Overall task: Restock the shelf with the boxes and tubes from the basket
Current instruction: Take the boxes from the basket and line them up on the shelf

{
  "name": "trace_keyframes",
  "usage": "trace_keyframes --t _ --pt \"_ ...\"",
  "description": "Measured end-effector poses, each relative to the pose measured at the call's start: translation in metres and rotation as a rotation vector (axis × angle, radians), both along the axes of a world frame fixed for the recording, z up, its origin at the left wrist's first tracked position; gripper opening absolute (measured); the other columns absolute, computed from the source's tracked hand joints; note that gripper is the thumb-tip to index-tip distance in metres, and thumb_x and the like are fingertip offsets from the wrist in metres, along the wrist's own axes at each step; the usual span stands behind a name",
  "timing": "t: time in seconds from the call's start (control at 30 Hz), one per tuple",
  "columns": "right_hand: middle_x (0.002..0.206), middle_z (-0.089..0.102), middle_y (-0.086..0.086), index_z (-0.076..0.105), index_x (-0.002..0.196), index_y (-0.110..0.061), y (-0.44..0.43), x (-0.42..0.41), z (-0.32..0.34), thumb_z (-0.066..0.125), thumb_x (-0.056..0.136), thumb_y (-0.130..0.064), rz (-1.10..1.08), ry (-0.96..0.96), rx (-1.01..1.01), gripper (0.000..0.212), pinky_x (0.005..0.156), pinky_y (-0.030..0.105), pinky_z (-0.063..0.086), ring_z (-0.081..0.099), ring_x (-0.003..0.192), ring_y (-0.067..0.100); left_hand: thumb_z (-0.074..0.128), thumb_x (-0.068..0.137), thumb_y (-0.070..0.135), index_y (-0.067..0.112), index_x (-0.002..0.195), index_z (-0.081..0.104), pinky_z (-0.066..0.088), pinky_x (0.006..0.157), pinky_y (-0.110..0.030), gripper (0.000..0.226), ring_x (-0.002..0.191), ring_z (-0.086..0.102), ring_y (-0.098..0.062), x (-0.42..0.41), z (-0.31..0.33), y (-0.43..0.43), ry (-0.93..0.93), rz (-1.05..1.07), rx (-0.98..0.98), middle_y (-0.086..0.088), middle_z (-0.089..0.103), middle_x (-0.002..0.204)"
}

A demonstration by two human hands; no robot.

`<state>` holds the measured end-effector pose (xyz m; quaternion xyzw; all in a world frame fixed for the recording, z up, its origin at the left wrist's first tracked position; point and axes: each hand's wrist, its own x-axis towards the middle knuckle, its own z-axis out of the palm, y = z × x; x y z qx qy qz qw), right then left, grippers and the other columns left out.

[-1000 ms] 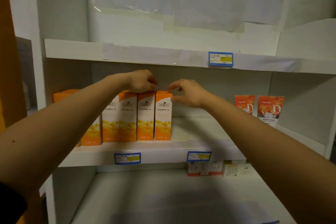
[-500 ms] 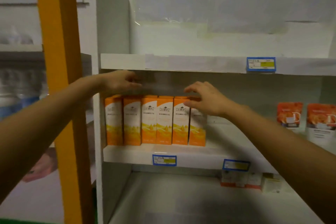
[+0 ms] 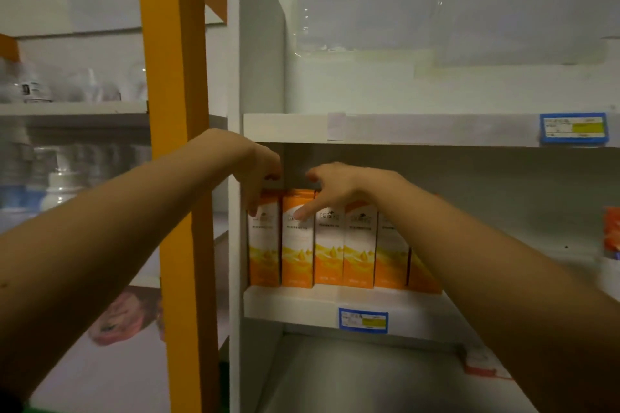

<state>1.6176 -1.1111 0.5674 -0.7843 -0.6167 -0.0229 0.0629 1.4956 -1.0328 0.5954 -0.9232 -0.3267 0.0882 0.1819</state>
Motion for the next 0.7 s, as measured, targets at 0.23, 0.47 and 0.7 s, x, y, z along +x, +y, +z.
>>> trace_keyframes --t 0.23,0.47,0.7 --pt "0.120 0.059 0.005 0.048 0.126 -0.018 0.022 0.001 0.005 0.073 0.068 -0.051 -0.085 0.058 -0.126 0.071 0.086 0.043 0.055 0.063 0.097 0.026 0.074 0.074 0.028 0.014 0.134 0.043 0.043 0.099 -0.034 0.069 0.117 0.054 -0.025 0.009 -0.004 0.015 0.089 -0.009 0.088 -0.007 0.057 0.127" --pt "0.114 0.065 0.007 0.053 0.125 -0.016 0.023 -0.006 0.011 0.073 0.073 -0.045 -0.085 0.103 -0.177 0.063 0.087 0.041 0.055 0.066 0.096 0.026 0.072 0.075 0.032 0.019 0.129 0.048 0.045 0.095 -0.033 0.060 0.110 0.057 -0.022 0.011 -0.008 0.024 0.078 -0.069 0.076 -0.002 0.060 0.122" --pt "0.115 0.066 0.008 0.056 0.123 -0.014 0.023 -0.005 0.009 0.071 0.073 -0.047 -0.068 0.148 -0.178 0.061 0.091 0.043 0.054 0.067 0.099 0.026 0.070 0.077 0.034 0.018 0.129 0.048 0.041 0.086 -0.028 0.059 0.110 0.056 -0.022 0.012 -0.009 0.024 0.065 -0.085 0.089 -0.004 0.060 0.123"
